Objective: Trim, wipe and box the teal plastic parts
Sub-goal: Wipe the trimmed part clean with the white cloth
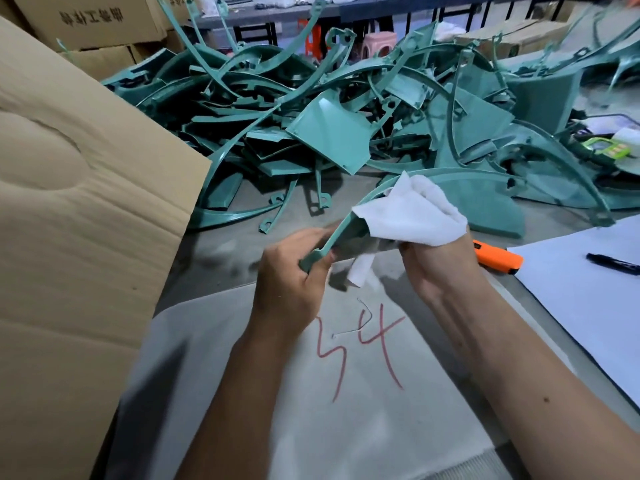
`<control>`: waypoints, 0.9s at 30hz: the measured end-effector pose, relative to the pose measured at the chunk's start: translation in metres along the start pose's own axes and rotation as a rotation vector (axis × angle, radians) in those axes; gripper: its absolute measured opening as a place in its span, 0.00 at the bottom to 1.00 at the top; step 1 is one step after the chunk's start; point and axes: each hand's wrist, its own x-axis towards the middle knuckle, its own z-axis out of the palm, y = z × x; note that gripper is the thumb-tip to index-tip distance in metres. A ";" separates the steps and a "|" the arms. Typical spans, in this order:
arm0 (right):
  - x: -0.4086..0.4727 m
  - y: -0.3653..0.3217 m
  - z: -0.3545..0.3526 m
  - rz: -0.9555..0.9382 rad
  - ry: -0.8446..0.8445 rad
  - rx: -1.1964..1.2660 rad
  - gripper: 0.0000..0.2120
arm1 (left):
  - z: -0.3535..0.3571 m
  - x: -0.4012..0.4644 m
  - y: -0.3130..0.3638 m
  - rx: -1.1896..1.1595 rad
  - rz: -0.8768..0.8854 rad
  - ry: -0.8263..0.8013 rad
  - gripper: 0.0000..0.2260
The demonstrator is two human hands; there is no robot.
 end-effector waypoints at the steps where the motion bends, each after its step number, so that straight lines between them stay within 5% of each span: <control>1: 0.001 -0.001 -0.002 0.008 0.008 0.032 0.11 | -0.001 0.001 -0.001 0.035 0.039 0.007 0.09; 10: 0.023 -0.018 -0.025 0.040 0.247 0.471 0.22 | -0.009 0.001 0.003 0.144 0.070 0.148 0.02; 13: 0.020 -0.016 -0.025 -0.048 0.245 0.269 0.08 | -0.010 0.000 0.004 0.161 0.047 0.197 0.02; 18: 0.018 -0.015 -0.029 -0.018 0.313 -0.146 0.13 | -0.011 -0.002 -0.002 0.047 -0.103 0.370 0.07; 20: 0.019 -0.018 -0.029 -0.010 0.425 -0.016 0.08 | -0.014 -0.002 -0.005 -0.011 -0.136 0.433 0.07; 22: 0.023 -0.019 -0.030 -0.025 0.482 0.193 0.03 | -0.014 -0.002 -0.006 -0.008 -0.132 0.373 0.07; 24: 0.026 -0.015 -0.032 -0.063 0.452 0.339 0.11 | -0.008 -0.003 -0.006 0.014 -0.125 0.274 0.07; 27: 0.024 -0.011 -0.025 -0.090 0.318 0.210 0.07 | -0.002 -0.005 -0.004 -0.048 -0.158 0.201 0.08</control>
